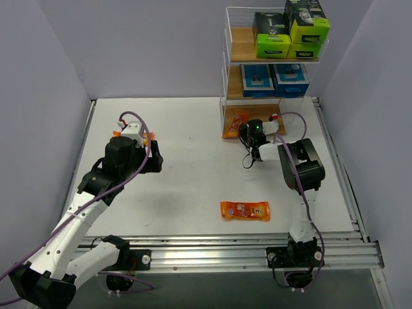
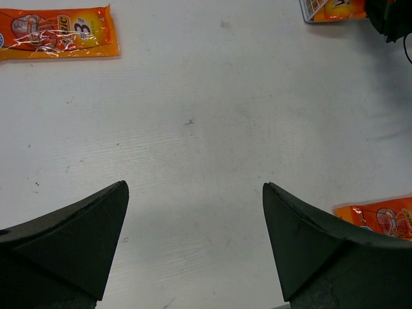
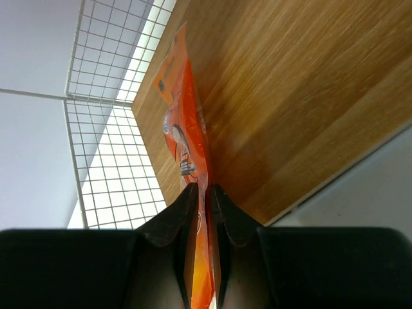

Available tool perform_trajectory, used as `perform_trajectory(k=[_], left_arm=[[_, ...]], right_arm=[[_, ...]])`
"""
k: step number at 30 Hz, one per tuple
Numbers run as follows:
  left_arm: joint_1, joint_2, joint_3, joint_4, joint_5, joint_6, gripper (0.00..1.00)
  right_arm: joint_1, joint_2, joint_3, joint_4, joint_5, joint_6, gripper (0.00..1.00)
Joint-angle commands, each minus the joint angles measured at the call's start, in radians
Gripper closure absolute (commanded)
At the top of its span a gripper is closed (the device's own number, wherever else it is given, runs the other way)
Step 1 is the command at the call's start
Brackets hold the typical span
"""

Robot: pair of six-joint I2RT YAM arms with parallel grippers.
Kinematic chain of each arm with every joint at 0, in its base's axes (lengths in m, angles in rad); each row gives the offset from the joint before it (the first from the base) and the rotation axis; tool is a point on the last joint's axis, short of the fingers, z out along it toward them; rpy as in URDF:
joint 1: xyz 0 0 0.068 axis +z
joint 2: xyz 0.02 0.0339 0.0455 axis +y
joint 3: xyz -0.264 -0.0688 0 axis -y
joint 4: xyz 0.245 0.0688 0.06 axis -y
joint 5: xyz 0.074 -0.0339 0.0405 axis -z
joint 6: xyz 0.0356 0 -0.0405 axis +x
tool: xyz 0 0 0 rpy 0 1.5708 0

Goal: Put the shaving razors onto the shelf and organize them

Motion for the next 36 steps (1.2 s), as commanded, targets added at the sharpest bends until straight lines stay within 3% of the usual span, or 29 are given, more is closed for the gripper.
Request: perform_trajectory(k=[1, 19, 24, 36], left_arm=[[-0.007, 0.001, 0.016, 0.028, 0.01, 0.005, 0.06], [-0.025, 0.013, 0.019, 0.025, 0.01, 0.009, 0.06], [-0.025, 0.016, 0.019, 0.023, 0.009, 0.007, 0.06], [-0.027, 0.022, 0.02, 0.023, 0.009, 0.009, 0.06]], right_arm=[[-0.006, 0.031, 0.043, 0.067, 0.002, 0.021, 0.91], [-0.004, 0.102, 0.107, 0.095, -0.011, 0.028, 0.9], [-0.004, 0.117, 0.123, 0.099, -0.009, 0.035, 0.98], [-0.016, 0.128, 0.164, 0.084, -0.008, 0.022, 0.99]])
